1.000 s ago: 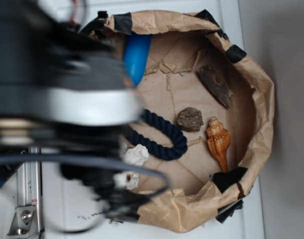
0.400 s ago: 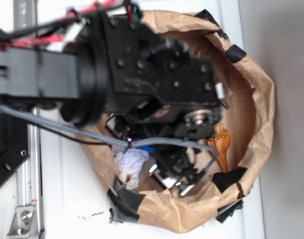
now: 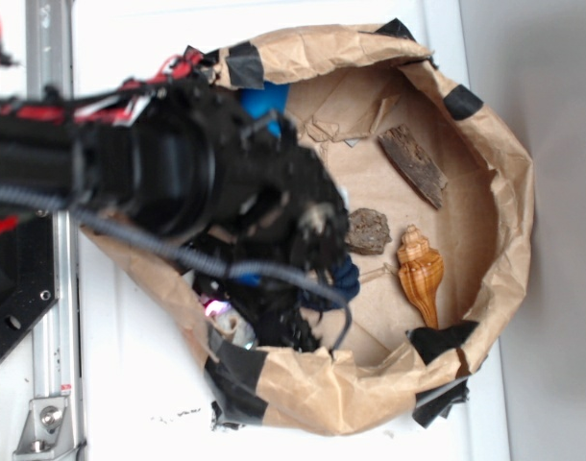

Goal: Grab the white paper.

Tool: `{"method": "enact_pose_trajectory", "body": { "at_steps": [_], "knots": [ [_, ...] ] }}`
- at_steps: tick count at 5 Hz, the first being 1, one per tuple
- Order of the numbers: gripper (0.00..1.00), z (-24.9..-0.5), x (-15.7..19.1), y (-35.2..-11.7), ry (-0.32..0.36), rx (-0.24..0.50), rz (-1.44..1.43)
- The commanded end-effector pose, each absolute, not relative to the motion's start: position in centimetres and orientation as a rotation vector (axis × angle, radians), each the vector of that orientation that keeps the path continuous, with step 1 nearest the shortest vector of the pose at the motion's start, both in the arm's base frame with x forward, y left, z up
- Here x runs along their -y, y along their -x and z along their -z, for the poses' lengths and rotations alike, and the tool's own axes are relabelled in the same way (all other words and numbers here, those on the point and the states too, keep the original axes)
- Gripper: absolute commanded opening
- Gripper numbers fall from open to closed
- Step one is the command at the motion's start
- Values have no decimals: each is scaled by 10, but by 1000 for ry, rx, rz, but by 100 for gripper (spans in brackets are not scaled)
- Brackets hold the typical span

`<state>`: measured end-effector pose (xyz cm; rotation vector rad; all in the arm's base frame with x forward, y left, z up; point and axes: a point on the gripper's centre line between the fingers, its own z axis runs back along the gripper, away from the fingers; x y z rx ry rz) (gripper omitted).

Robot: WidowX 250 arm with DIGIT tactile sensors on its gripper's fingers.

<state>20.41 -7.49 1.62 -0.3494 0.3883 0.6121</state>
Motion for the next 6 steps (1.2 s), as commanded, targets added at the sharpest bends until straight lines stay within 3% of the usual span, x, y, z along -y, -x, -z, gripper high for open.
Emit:
{"method": "enact_pose_trajectory", "body": {
  "at_steps": [1,2,3,4,5,6],
  "knots": [
    [0,-55,68,-216,386,-230,-442],
    [0,-107,43,-242,322,15,-255],
    [0,-164,33,-253,259,202,-164],
    [0,-194,44,-252,145,340,-40],
    [0,-195,50,-248,36,431,-2],
    [0,-184,48,-252,11,455,-17]
  ]
}}
